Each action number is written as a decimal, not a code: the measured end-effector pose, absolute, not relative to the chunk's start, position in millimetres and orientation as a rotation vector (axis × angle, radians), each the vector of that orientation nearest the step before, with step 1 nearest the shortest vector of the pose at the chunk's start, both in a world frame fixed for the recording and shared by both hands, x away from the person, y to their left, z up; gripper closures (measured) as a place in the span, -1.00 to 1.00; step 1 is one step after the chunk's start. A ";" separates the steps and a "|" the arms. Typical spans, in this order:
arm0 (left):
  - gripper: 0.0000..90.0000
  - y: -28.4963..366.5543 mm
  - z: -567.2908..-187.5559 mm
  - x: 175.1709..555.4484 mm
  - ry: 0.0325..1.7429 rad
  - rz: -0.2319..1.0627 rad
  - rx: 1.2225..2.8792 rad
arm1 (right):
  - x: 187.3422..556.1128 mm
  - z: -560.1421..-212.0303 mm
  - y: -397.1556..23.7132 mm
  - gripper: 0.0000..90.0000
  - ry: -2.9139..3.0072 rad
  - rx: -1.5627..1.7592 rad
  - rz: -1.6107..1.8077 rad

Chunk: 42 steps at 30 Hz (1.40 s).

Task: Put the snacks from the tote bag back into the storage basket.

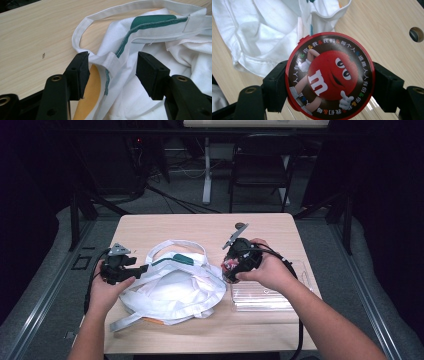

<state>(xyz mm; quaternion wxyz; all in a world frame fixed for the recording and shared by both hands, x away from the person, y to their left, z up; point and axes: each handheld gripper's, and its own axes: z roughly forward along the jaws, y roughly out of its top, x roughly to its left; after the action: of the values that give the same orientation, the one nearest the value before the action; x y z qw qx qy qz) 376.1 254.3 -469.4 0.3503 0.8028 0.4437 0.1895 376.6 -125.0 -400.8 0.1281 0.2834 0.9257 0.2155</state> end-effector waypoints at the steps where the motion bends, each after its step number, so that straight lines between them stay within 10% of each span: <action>1: -0.02 254.3 -469.5 376.1 1.149 0.491 2.079 | 377.5 -401.3 -127.0 -0.44 2.692 0.825 0.622; 42: -0.02 254.8 -471.2 376.5 1.156 0.494 2.090 | 394.8 -427.8 -175.3 -0.44 2.651 0.933 0.527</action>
<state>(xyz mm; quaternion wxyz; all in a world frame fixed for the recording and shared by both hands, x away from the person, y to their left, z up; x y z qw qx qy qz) 376.5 254.8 -471.2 0.3443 0.8045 0.4451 0.1902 394.8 -175.3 -427.8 0.1407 0.3230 0.9179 0.1826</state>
